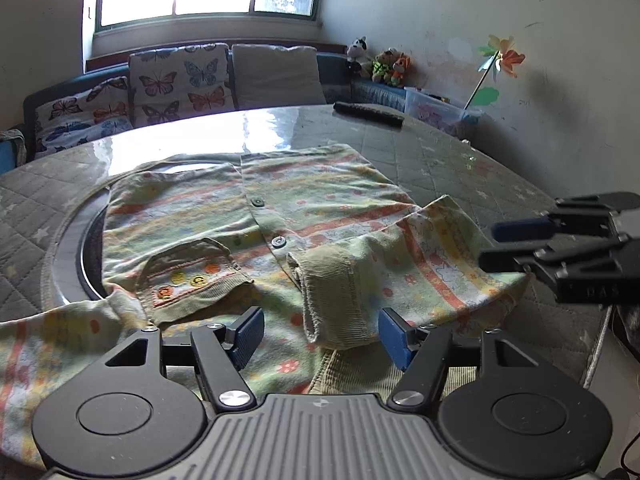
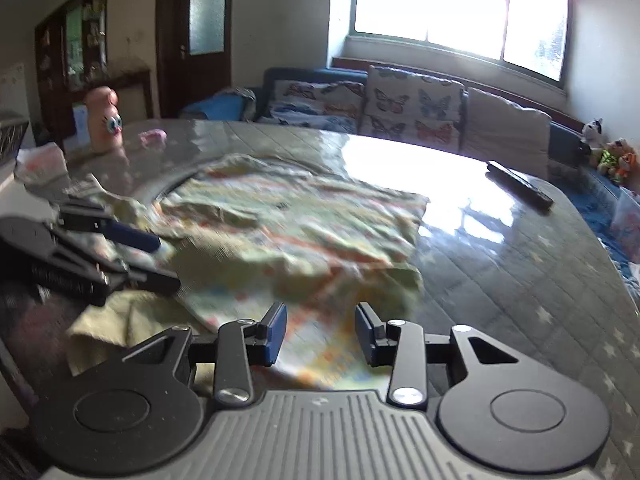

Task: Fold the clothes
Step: 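Lift the shirt side with the left gripper and fold it toward the middle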

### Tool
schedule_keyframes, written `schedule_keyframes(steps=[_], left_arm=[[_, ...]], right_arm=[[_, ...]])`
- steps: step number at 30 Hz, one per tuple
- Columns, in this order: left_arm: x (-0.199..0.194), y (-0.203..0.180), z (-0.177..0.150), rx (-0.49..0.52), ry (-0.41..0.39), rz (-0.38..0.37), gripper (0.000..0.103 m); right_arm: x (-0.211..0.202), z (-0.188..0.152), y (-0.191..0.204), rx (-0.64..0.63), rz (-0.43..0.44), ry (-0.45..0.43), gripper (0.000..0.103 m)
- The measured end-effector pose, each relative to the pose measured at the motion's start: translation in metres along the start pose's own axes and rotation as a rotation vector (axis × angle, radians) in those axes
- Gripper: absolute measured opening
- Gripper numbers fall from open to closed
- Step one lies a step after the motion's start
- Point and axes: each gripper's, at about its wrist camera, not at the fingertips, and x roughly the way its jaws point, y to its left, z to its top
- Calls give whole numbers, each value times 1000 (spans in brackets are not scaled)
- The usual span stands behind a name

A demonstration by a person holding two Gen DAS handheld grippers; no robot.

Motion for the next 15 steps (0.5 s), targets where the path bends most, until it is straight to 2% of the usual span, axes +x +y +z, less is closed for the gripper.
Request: schedule_keyframes(steps=[2,3,7,11,15], left_arm=[[4,0,-1,-4,18,-6,43],[6,0,-1,-8,25,-9,39],[4,0,2,-20,18,-3,9],[-11,-5,13,-15,-32,9,6],[-31,-15,35,14,-118,13,6]], right_arm=[[0,-8,-4,5,-11,15,48],[0,-12,-6,6,-20,20,49],[1,-24,-11,11,-60,38,56],[3,-30,-16,33,-63,48,61],[2,-33,-16,44,-58,40,64]])
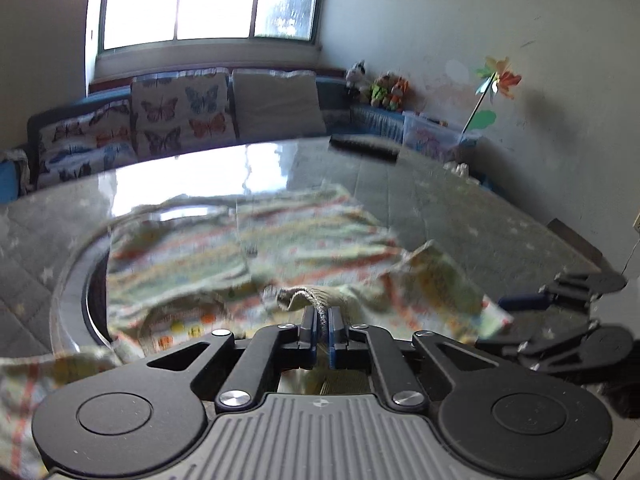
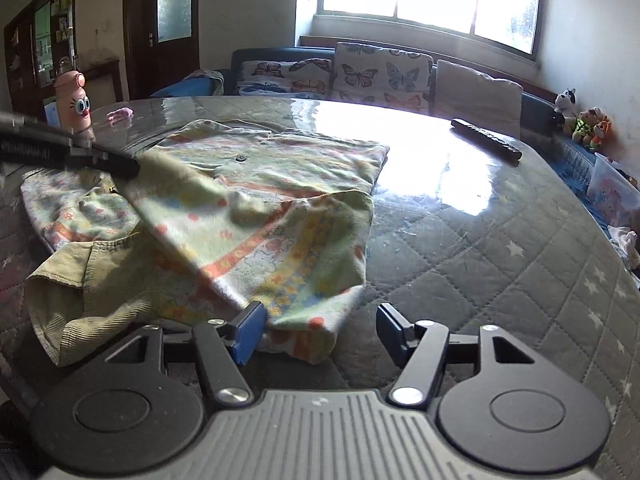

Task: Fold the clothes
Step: 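Lift the shirt side with the left gripper and fold it toward the middle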

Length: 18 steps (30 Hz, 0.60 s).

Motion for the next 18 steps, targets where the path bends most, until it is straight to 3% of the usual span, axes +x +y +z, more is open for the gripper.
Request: schedule_keyframes(steps=[5,8,13,18], left_arm=[[-25,-8,26,27,-102,-5,6],[-33,-6,29,26,-120,-2,6],[-38,8,22,-14,-112,30,6],[-30,27,3,-54,-51,56,5]], right_arm=[[0,-4,0,2,1,-3,66],[-1,-4,-3,27,1,-7,66],[-3,-6,-8,57,-5,-9,66],[-5,-10,-13,58,-32,12,66]])
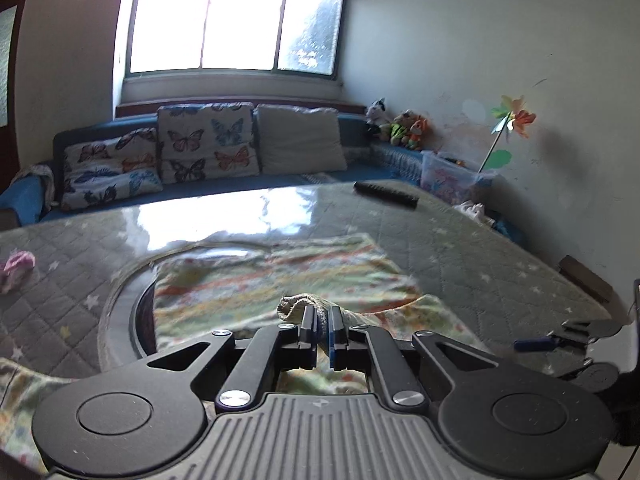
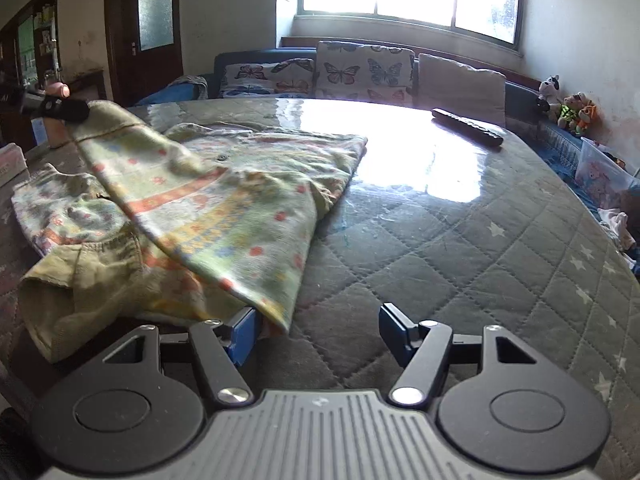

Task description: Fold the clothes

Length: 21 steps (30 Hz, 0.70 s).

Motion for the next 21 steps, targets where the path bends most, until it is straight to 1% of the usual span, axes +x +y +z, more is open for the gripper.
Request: schedule_keyframes(steps=[2,5,6,7,10,12,13,15,16,18,21], left_arm=[[6,5,-10,-4,36,7,6],[14,7,-25,17,85,29,6],[15,8,-29,23,101,36,6],[16,10,-33,31,115,42,9],[17,15,-43,37,146,60,9],[18,21,-46,32,157,75,9],[17,23,-45,25,156,79,10],[17,27,-43,11,155,87,9],[17,28,-41,6,150,87,9],[16,23,-35,5,130,67,9],[21,13,-30,21,118,29,9]], right_arm=[[-1,-2,-2,1,-4,14,66],[-4,-1,-5,3,8,29,65],[-6,0,-5,1,14,34,65],[-9,2,-6,1,23,38,64],[-16,13,-9,4,59,25,62],[-17,24,-10,8,76,5,53],[-15,29,-10,11,86,-5,50],[-6,39,-9,12,104,-16,37],[0,43,-8,11,112,-21,33],[12,52,-6,9,129,-27,22],[37,66,-1,2,150,-26,18]])
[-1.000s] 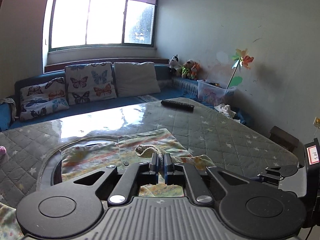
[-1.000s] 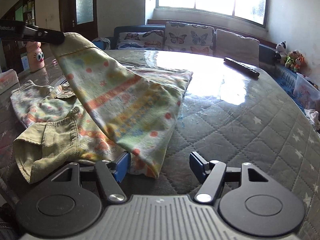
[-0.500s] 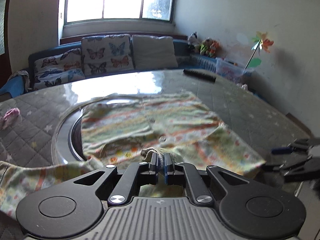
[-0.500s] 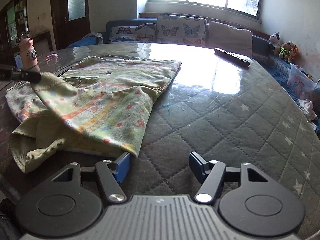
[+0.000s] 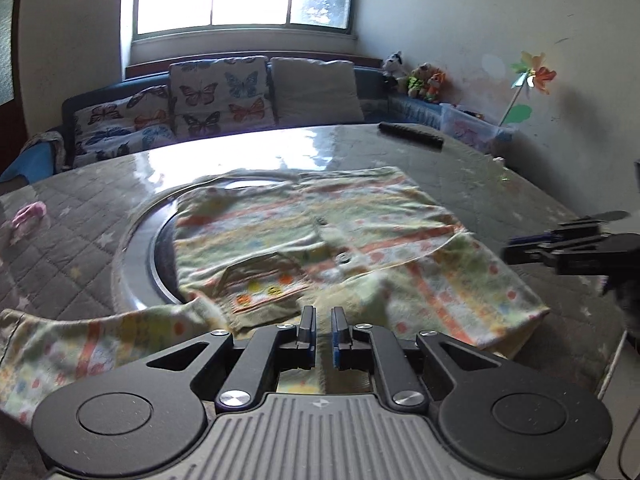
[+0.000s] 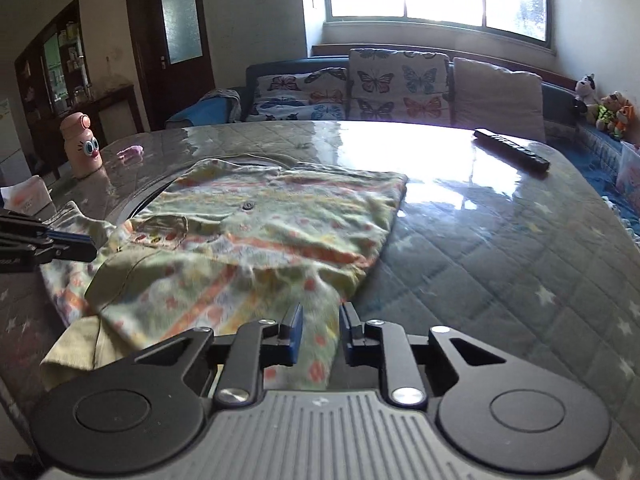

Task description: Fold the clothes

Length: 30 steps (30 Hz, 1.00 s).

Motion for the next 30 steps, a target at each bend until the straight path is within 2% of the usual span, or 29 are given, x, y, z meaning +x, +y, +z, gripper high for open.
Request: schedule_keyframes(steps=[4,8,11,17,22,30], left_arm=[[16,-8,2,17,20,-25,9],[32,-6,-2,24,61,-8,10],[36,-1,-4,11,82,1,9],[35,-3,5,3,51,-12,10],[51,0,-1,-1,99,7,10],[45,4,0,-30,74,10,14]], right_arm=[[28,9,1,-4,6,10,16],[49,7,0,-13,-4,32,16],[46,10,3,-29,-7,22,16],[52,10,3,-37,-4,35,16],[46,14,11,-53,-10,22,17],[38,22,47,-128,103,3,18]])
